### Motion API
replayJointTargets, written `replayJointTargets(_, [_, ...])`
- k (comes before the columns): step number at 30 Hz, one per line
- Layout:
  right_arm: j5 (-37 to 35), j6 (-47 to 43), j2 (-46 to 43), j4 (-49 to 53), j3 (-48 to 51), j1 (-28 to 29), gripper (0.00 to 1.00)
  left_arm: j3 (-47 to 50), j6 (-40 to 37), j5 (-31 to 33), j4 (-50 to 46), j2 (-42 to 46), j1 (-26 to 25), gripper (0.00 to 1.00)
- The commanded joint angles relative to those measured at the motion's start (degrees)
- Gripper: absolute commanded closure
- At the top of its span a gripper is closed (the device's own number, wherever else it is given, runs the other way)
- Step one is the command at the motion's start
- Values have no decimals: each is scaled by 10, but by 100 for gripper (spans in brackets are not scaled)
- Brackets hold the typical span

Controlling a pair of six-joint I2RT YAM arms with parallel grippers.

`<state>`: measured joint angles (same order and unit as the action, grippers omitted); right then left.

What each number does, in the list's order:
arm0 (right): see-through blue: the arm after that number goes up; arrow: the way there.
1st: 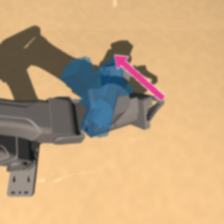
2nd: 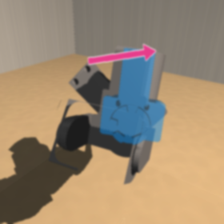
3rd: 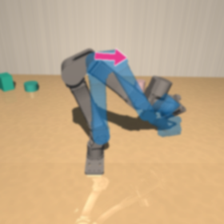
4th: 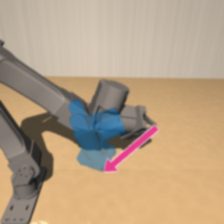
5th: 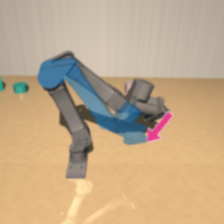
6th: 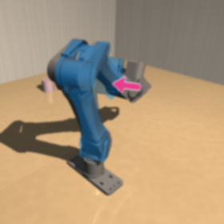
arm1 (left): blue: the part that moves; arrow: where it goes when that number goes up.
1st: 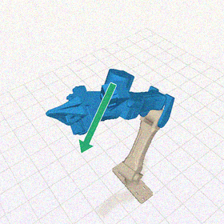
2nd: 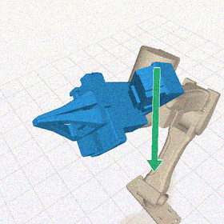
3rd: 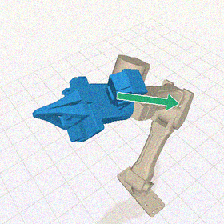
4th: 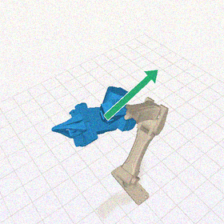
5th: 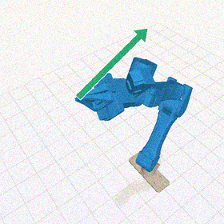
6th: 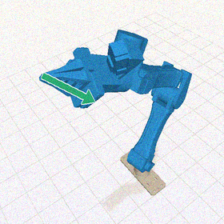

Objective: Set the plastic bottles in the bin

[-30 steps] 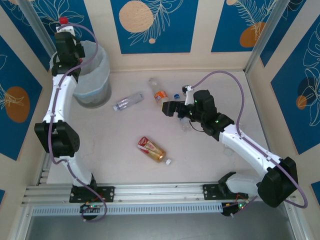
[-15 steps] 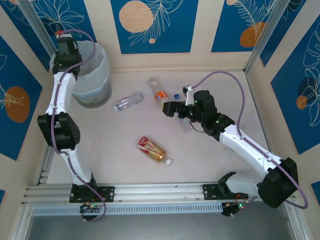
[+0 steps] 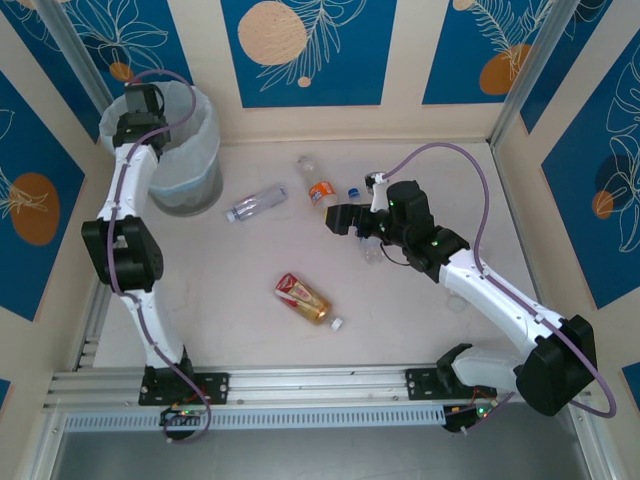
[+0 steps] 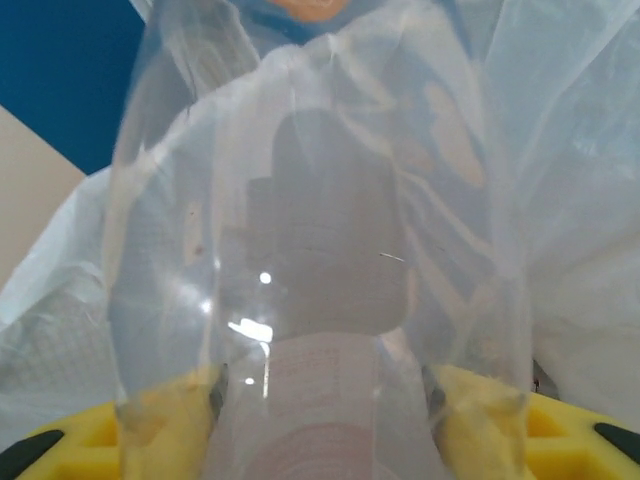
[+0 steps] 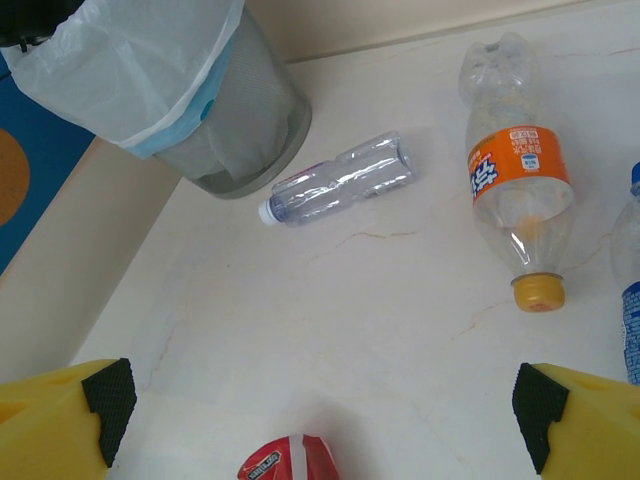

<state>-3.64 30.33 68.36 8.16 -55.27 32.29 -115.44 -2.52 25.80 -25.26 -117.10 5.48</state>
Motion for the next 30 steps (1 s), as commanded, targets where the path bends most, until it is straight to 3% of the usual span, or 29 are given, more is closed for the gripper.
replayJointTargets(1, [-10, -11, -2, 8, -11, 5, 1, -33, 1, 17, -22, -12, 6, 42])
replayJointTargets(6, [-12, -10, -2, 10, -11, 5, 1, -62, 9, 10, -45, -15, 4, 29])
replayJointTargets(14, [-22, -5, 1, 12, -11, 5, 1, -96, 47, -64, -73, 8, 3, 15])
replayJointTargets(30, [-45, 1, 4, 28, -15, 4, 1, -89, 67, -127, -68, 57, -14, 1])
